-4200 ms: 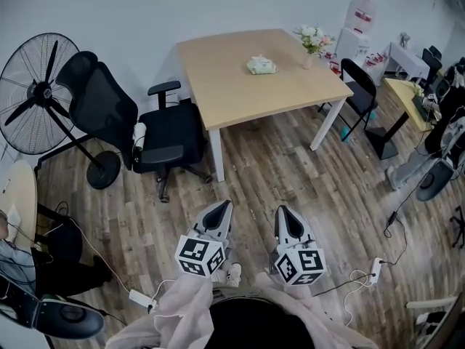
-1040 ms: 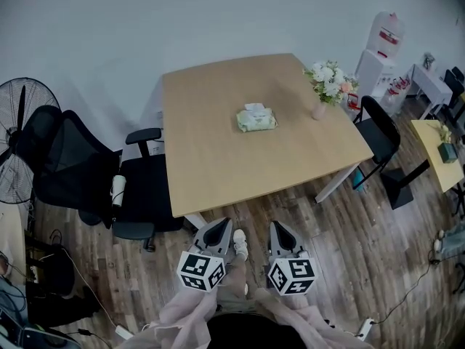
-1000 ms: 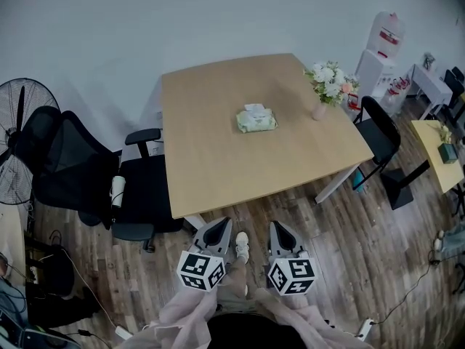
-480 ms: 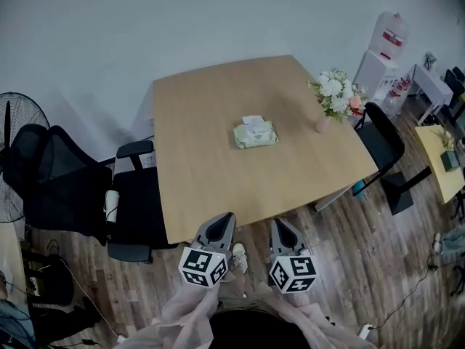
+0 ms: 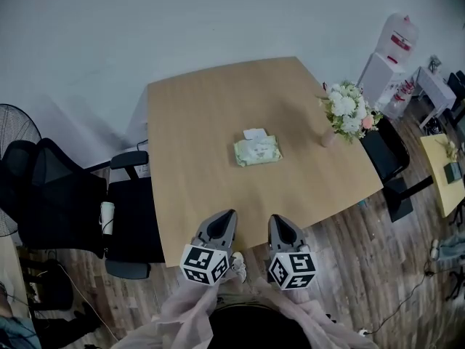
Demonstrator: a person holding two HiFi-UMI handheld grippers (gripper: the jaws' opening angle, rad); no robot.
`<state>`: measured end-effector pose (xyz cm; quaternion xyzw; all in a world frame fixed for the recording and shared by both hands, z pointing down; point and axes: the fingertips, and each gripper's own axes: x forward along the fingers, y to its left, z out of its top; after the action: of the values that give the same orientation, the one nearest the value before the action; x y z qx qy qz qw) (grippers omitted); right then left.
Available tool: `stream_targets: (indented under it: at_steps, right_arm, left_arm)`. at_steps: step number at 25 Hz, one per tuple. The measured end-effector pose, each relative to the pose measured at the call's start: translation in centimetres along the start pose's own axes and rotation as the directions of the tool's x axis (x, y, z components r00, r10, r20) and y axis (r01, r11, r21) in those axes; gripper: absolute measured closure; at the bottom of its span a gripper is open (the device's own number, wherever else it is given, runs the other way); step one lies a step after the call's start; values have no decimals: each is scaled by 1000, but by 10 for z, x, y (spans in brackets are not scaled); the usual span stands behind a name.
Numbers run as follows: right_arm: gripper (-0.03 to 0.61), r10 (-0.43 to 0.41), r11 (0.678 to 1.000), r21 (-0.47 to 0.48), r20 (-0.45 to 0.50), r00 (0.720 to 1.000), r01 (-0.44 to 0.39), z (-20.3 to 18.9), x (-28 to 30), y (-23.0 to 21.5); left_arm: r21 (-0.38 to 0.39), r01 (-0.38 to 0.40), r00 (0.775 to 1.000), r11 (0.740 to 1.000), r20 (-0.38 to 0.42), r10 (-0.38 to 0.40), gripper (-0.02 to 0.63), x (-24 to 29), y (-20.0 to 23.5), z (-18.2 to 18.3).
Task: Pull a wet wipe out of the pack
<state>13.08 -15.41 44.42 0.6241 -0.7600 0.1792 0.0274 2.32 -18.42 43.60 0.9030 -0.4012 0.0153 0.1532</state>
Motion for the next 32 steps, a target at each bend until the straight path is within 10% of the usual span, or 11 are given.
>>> stream_targets:
  at_steps: [32]
  right_arm:
    - [566, 28, 999, -20, -71, 997, -29, 14, 105, -27]
  left_arm:
    - [-16, -37, 999, 999, -23, 37, 601, 72, 62, 9]
